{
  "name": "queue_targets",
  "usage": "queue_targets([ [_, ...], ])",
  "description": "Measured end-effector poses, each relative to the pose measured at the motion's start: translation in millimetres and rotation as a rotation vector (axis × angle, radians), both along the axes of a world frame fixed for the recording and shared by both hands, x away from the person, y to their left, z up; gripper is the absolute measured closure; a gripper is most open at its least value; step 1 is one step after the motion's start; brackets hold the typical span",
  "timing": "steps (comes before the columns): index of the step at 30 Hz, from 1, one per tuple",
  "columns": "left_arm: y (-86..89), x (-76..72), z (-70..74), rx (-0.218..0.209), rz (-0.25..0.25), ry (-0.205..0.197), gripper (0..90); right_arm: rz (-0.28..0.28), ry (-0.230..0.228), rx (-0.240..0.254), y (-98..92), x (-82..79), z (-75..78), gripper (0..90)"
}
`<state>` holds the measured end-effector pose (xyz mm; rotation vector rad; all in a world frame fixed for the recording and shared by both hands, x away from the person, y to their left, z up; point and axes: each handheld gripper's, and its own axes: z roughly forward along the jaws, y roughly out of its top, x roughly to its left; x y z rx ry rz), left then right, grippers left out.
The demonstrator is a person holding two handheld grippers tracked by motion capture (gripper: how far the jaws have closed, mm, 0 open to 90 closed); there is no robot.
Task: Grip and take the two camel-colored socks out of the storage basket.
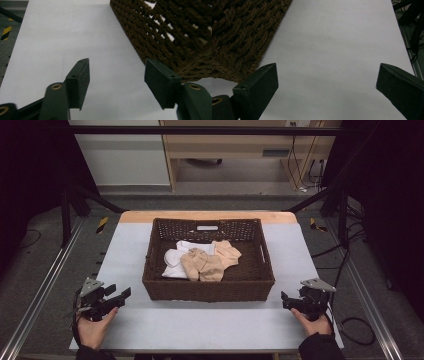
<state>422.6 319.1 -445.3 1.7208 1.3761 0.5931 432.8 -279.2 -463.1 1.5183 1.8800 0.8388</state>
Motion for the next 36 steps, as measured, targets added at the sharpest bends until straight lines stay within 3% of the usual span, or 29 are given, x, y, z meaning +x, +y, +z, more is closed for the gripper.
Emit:
queue_targets([
  [15,-4.3,2.4,42.9,-0.060,-0.008,-0.098,41.6,-0.006,-0.021,0.024,-0.6,-0.7,1.7,4.4],
  [16,-7.2,6.3,50.5,-0.071,-0.016,-0.114,41.5,-0.007,-0.028,0.030,-1.7,-0.4,2.4,4.5],
  [21,-20.8,15.0,63.3,-0.061,-0.048,-0.122,40.6,-0.019,-0.047,0.044,-4.1,-1.4,5.1,4.5],
  [25,-30.5,21.1,69.5,-0.068,-0.072,-0.111,39.2,-0.018,-0.041,0.036,-4.2,-1.2,5.8,4.7],
  [32,-56.6,36.2,85.2,-0.085,-0.119,-0.149,40.1,-0.016,-0.047,0.026,-3.7,-0.2,7.0,4.8],
  [36,-67.4,44.0,89.8,-0.074,-0.127,-0.147,41.1,-0.031,-0.041,0.026,-5.3,1.2,6.4,4.6],
])
